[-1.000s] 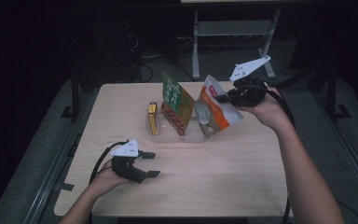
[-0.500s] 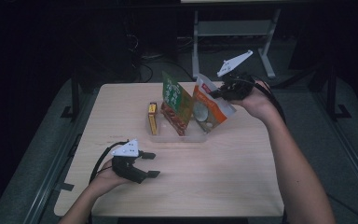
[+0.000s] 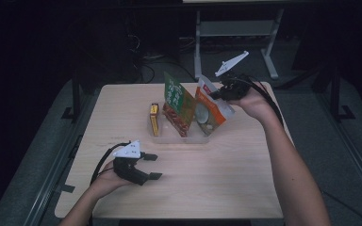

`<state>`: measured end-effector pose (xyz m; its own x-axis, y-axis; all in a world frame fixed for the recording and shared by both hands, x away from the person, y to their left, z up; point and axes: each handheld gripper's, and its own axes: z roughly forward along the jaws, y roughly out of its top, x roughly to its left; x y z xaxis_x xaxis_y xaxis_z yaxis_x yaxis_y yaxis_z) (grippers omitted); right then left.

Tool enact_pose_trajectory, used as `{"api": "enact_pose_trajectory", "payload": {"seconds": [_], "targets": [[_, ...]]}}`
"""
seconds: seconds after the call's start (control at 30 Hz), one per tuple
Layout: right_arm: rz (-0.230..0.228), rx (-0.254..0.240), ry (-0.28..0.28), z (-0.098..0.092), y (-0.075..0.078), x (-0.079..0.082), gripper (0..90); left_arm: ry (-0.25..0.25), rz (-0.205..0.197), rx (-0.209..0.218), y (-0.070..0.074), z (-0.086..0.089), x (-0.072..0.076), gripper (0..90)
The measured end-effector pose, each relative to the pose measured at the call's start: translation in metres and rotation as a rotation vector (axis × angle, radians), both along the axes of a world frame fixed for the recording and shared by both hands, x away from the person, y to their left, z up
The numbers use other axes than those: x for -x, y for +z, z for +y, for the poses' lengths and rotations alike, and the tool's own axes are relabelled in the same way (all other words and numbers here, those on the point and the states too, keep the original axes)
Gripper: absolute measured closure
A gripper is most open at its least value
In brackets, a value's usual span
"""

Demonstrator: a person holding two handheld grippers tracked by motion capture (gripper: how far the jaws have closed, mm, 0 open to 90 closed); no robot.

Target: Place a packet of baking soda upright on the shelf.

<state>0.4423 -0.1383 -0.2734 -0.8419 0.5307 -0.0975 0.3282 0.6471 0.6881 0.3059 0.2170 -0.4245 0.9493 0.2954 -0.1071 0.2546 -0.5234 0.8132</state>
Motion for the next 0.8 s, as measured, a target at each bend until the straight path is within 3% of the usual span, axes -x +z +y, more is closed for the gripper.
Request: {"api": "enact_pose_trajectory", "payload": {"seconds": [0.23, 0.8], "targets": [[0.026, 0.023, -0.007, 0.008, -0.011, -0.009, 90.0, 0.003, 0.003, 0.005, 0.0, -0.002, 0.0, 27.8], [0.084, 0.023, -0.045, 0.014, -0.026, -0.023, 90.0, -0.005, 0.018, 0.003, -0.002, -0.002, -0.001, 27.7]]}}
